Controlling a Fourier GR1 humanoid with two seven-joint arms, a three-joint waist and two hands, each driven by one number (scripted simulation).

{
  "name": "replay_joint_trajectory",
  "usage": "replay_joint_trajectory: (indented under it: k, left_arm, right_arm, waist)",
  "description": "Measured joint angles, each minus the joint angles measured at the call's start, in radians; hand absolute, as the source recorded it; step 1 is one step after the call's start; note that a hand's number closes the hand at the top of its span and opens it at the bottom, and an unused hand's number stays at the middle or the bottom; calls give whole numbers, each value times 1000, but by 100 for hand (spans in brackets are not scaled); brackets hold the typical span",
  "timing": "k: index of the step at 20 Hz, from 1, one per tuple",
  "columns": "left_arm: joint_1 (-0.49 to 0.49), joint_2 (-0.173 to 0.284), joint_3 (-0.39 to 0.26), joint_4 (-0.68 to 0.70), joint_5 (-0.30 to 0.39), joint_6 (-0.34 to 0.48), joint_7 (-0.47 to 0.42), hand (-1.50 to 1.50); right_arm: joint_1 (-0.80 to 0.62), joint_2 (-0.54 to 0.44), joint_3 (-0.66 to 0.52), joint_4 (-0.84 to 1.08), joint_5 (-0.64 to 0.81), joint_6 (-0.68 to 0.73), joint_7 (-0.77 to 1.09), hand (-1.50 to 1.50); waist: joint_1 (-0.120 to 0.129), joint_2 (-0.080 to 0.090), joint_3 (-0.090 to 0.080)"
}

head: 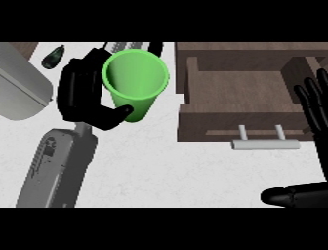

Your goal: Pick up the cup, place it into the drawer and close the drawer

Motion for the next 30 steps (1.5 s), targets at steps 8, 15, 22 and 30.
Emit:
replay_joint_trajectory:
  k: [8, 15, 22, 30]
  left_arm:
    - [-222, -20, -10, 99, -63, 108, 97, 150]
    - [-373, -26, -48, 237, -75, 174, 118, 150]
    - [-518, -31, -89, 444, -39, 246, 85, 150]
    - [-641, -32, -184, 656, 78, 329, 12, 150]
  right_arm:
    - [5, -7, -11, -2, -17, 14, 0, -150]
    - [25, 10, 14, 13, 12, 17, -31, -150]
    - [-21, -18, -32, 44, -28, 27, -16, -150]
    - [-19, -18, -22, 31, -23, 28, -7, -150]
  waist:
    - [-4, 1, 0]
    - [-8, 2, 0]
    - [-16, 4, 0]
    - [-29, 6, 0]
